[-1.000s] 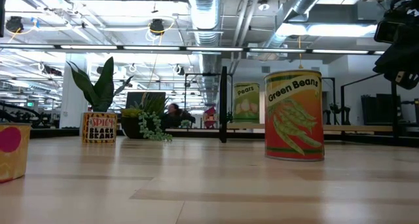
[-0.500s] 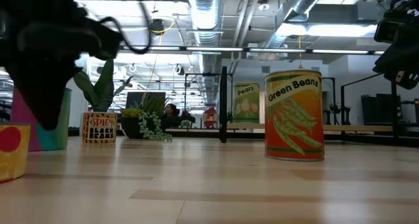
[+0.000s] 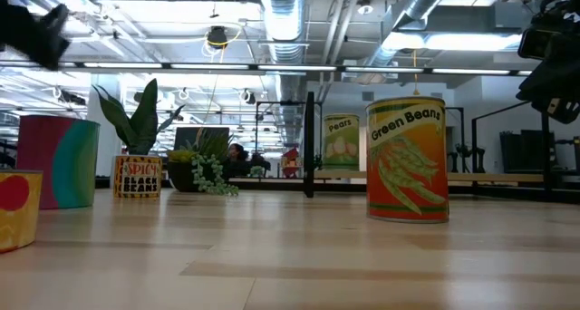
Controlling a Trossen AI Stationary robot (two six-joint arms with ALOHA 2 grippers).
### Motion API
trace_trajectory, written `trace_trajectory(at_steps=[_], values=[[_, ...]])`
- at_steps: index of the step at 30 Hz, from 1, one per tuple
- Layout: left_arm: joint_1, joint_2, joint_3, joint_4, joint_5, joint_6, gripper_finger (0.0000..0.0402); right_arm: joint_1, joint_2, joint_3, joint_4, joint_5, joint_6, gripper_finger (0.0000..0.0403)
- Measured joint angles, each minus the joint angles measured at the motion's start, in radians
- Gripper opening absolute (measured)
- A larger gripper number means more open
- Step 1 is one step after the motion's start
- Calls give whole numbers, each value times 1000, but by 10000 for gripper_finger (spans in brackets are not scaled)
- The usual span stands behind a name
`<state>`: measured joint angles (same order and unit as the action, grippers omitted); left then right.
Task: Pick and place cans onto a shelf
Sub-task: Put the canned chicken soup on the shelf
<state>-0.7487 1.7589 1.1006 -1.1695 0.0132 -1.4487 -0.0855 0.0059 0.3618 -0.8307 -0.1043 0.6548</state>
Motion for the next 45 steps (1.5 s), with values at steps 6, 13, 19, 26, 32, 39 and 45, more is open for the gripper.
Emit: trace_trajectory(at_steps=[6, 13, 19, 26, 32, 39, 45], values=[[-19, 1, -156, 50, -71, -192, 0, 0, 0, 0, 0, 0, 0, 82], [106, 0, -202, 134, -257, -18, 0, 0, 0, 0, 0, 1, 6, 82], [270, 1, -183, 280, -461, 228, 0, 0, 0, 0, 0, 8, 7, 82], [433, 1, -148, 549, -493, 588, 0, 0, 0, 0, 0, 8, 7, 82], [484, -18, -24, 450, -243, 777, 0, 0, 0, 0, -2, 4, 8, 82], [478, -150, 102, -2, -333, 708, 0, 0, 0, 0, -3, 3, 10, 82], [563, -289, 57, -129, -394, 808, 0, 0, 0, 0, -3, 3, 9, 82]])
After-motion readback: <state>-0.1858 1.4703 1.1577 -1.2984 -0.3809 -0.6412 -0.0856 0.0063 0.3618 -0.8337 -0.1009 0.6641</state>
